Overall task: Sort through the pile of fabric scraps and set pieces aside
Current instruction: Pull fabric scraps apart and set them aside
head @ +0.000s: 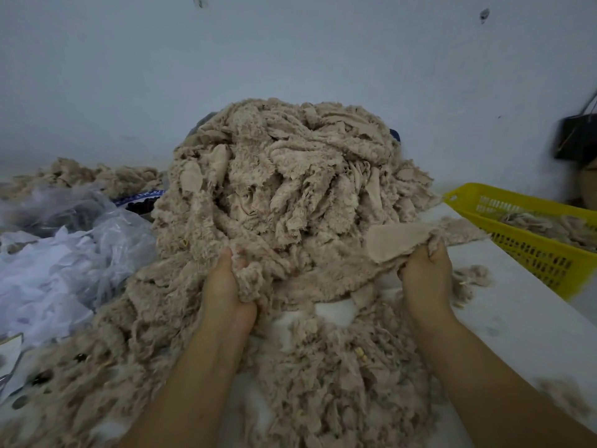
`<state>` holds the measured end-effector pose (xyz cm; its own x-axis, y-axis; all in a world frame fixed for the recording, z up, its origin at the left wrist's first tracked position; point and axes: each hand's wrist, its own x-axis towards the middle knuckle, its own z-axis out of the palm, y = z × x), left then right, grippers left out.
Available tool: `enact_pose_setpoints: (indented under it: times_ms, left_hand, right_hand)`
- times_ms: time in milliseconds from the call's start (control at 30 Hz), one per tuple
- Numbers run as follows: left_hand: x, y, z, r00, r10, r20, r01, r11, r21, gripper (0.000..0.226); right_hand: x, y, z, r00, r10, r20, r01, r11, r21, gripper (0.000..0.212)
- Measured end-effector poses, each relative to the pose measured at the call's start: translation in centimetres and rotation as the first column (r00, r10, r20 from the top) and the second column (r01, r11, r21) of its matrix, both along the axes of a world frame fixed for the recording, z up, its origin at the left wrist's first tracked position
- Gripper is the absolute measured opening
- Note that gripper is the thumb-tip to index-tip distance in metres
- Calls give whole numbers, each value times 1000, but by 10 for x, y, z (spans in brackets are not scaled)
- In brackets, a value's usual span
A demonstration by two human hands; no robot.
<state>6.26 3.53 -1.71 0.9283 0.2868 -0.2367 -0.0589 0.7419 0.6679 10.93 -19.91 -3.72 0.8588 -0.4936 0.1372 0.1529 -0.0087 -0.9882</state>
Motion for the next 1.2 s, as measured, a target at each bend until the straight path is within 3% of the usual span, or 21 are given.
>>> enact_pose_setpoints:
  times_ms: [100,200,300,367,467,533,600,633,833,900,1000,1067,1133,1200]
  left_hand:
    - [-1,1,1,999,-18,35,20,999,-35,34]
    - [-1,-3,-1,994,-69,86,80,988,-130,35]
    - [-2,-7,-3,981,-130,142,156,970,-185,48]
    - [-3,-10,-3,971,-176,163,207,958,-198,42]
    - [-7,-21,-1,937,-306,170,330,933,-140,34]
    - [-11,-28,0,914,-379,147,392,917,-76,26]
    - [-11,-29,-1,910,-383,158,395,917,-53,27]
    - [-10,-28,0,914,-369,171,384,922,-60,26]
    - [-8,-17,1,935,-293,199,319,941,-110,25]
    - [-7,-10,0,942,-261,211,293,946,-138,25]
    - [-6,-8,-1,925,-316,210,335,940,-63,28]
    - [-9,-13,-3,893,-420,161,419,907,41,41]
    - [-14,-20,-3,819,-563,105,539,820,195,56]
    - [-18,-25,-3,789,-613,49,563,752,342,61]
  right_hand:
    - [-5,0,2,999,40,-13,-41,989,-141,18]
    - [-21,14,7,956,286,69,-240,892,-382,21]
    - [-38,27,14,871,416,263,-218,805,-551,40]
    - [-43,35,15,831,471,297,-169,721,-672,53]
    - [-47,47,12,773,634,27,-402,522,-752,59]
    - [-46,52,5,742,657,-137,-470,362,-805,58]
    - [-42,52,-2,746,649,-148,-420,286,-861,30]
    - [-40,51,-3,747,655,-113,-381,283,-880,20]
    - [-37,42,3,814,580,-26,-294,373,-880,36]
    - [-34,34,4,855,518,-10,-297,475,-829,36]
    - [-34,25,7,860,509,32,-331,606,-723,58]
    - [-36,29,8,853,518,57,-292,565,-772,50]
    - [-36,34,7,823,565,64,-282,503,-817,17]
    - [-33,37,4,787,617,-7,-330,411,-850,44]
